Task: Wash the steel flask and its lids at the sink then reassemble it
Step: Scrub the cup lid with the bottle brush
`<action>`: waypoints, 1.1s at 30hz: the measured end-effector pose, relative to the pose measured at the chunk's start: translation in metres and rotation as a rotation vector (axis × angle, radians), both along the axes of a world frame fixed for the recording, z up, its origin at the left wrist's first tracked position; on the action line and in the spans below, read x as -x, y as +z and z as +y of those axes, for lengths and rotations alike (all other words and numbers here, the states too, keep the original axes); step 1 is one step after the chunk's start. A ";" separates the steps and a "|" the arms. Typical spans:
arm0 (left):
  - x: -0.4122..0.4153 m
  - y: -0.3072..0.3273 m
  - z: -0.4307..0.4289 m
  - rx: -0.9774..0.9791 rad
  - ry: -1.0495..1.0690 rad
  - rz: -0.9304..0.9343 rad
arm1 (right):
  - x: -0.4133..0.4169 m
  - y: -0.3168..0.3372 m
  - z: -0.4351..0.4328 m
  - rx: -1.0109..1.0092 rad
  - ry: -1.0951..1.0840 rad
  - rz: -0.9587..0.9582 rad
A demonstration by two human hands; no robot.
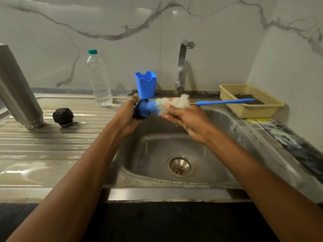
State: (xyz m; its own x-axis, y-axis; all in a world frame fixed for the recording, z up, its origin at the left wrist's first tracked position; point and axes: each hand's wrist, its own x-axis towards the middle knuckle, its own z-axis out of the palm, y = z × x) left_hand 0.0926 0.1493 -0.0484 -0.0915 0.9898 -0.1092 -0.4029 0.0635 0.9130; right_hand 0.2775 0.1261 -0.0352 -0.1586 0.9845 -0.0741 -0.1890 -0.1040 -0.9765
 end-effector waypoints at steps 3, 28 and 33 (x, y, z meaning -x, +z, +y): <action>-0.006 -0.002 0.002 0.000 0.000 0.027 | -0.023 0.009 -0.011 0.018 0.015 0.117; -0.004 -0.004 0.000 0.038 -0.043 0.122 | -0.042 0.003 0.004 -0.512 -0.026 -0.336; 0.002 -0.004 -0.002 0.064 -0.036 0.118 | -0.030 -0.005 0.004 -0.441 -0.123 -0.324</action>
